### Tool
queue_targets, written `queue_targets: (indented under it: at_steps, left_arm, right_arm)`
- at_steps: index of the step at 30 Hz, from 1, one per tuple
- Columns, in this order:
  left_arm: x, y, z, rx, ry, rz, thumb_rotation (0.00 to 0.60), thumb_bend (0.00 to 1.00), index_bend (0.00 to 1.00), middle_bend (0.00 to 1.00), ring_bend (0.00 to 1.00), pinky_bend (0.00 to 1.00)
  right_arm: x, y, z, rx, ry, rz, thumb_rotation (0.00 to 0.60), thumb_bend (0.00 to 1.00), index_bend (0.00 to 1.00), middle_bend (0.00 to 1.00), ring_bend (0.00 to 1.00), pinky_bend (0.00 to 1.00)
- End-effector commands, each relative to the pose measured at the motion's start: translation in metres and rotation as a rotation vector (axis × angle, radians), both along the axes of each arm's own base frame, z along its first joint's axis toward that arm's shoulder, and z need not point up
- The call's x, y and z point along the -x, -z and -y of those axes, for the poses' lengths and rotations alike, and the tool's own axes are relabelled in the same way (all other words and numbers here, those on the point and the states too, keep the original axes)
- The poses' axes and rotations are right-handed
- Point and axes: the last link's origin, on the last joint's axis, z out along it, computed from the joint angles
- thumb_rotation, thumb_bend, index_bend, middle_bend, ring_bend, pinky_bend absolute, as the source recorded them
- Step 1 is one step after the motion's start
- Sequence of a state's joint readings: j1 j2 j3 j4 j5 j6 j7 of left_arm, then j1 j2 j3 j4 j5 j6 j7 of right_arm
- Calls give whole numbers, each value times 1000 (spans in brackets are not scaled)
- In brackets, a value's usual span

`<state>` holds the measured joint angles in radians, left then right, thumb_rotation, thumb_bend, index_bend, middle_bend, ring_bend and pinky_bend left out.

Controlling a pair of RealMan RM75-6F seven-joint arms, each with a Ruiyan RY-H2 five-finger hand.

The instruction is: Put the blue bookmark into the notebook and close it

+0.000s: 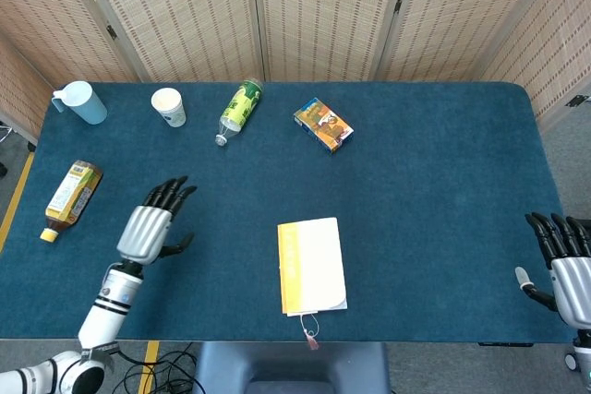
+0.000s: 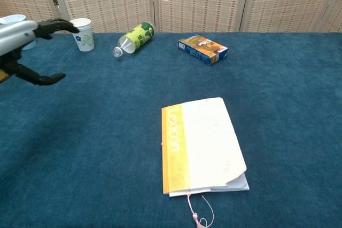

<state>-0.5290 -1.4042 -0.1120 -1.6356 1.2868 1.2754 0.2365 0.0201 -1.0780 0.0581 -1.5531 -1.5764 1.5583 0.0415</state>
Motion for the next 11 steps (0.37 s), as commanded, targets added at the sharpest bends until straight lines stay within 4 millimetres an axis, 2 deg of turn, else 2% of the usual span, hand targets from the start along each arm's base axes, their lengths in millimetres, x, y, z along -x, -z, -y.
queue_targets:
  at_steps: [1, 5, 11]
  left_arm:
    - [26, -18, 13, -62, -114, 18, 600, 354, 140, 52, 15, 148]
    - [47, -32, 34, -144, -157, -9, 600, 354, 145, 52, 15, 148]
    - [64, -43, 69, -211, -173, -38, 600, 353, 148, 52, 15, 148]
  right_arm:
    - [1, 2, 4, -12, 3, 0, 600, 298, 0, 109, 51, 61]
    - [-1, 5, 8, -27, -10, 0, 600, 300, 0, 108, 51, 61]
    - [1, 8, 11, -22, 11, 13, 600, 300, 0, 108, 51, 61]
